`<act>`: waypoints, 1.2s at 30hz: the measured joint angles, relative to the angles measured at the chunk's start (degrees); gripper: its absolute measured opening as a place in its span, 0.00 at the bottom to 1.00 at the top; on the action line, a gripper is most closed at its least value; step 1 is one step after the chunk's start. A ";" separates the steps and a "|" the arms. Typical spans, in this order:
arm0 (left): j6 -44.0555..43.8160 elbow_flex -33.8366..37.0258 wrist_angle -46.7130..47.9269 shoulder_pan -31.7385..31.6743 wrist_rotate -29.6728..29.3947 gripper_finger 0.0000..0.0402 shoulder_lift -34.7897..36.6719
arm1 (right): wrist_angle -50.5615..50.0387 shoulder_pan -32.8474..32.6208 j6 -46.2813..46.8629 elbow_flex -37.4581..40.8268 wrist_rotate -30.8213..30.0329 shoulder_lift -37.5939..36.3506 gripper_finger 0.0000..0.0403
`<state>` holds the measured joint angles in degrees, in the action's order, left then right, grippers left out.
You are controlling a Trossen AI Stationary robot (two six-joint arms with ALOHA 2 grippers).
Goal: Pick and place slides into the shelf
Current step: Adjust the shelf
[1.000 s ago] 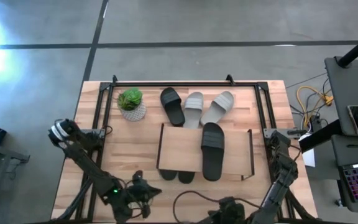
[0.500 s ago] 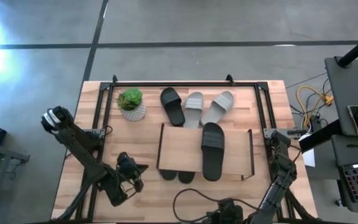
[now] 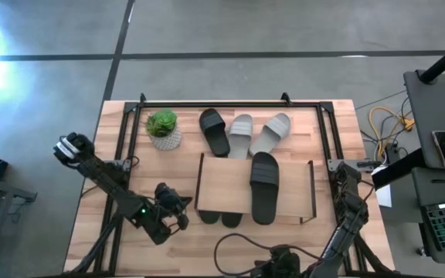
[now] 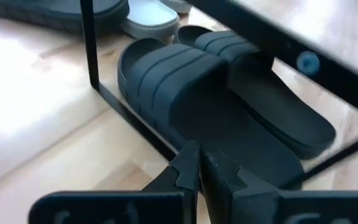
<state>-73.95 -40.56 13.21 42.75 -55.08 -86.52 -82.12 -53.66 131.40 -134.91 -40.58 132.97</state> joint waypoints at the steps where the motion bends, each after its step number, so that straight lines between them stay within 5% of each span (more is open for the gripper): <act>1: 1.37 0.08 -1.09 -0.60 0.17 0.00 0.00 | -0.01 0.04 0.00 0.00 0.00 0.00 0.03; 9: 19.60 0.68 -16.46 -4.05 5.77 0.00 0.09 | -0.05 0.36 -0.01 0.00 0.00 0.00 0.03; 16: 20.29 2.64 -18.76 -3.60 11.54 0.00 0.09 | 0.12 0.29 0.01 0.00 0.02 0.00 0.03; 36: 24.79 4.16 -24.99 1.03 13.86 0.00 0.35 | -0.39 0.31 -1.08 0.00 0.09 0.00 0.03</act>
<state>-49.16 -36.40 -11.79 43.77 -41.23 -86.17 -82.51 -53.34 130.32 -134.91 -40.49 132.97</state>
